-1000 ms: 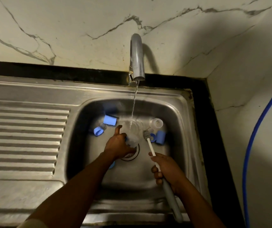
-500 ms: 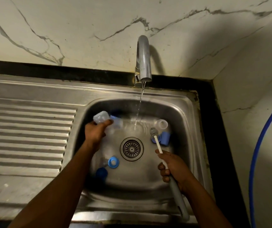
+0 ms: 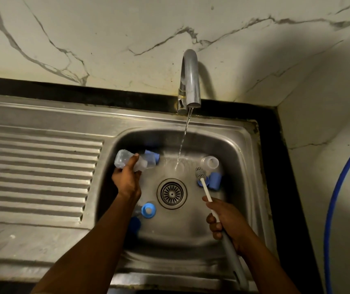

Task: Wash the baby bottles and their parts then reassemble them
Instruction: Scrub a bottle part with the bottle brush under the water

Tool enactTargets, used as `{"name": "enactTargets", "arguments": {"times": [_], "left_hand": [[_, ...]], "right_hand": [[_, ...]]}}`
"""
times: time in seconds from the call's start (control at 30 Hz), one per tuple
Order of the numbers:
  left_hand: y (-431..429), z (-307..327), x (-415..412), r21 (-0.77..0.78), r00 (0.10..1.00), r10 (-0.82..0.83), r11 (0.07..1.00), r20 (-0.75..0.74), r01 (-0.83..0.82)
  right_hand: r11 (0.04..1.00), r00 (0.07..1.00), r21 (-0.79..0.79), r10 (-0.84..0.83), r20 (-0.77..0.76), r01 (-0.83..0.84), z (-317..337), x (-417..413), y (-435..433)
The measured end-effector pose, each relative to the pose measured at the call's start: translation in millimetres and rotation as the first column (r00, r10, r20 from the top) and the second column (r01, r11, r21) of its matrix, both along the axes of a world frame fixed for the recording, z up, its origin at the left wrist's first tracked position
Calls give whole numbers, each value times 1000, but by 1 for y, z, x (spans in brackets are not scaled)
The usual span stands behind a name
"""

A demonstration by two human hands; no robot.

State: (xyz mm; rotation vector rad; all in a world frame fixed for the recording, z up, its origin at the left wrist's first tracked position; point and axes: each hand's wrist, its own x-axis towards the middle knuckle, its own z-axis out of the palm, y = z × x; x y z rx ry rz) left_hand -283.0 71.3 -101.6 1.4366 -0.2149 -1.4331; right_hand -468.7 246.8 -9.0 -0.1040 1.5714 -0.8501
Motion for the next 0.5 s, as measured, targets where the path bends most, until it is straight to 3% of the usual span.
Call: {"name": "enactTargets", "arguments": {"times": [0.27,0.5], "left_hand": [[16,-5,-13,-41,976,-155,986,152,163],[25,-22,-19,-38,904,-296,946,308,323]], "right_hand": [[1000,1000,-11,9,20,-9,-2,6,6],[1000,1000,10,-20,4,20,-5,0,12]]}}
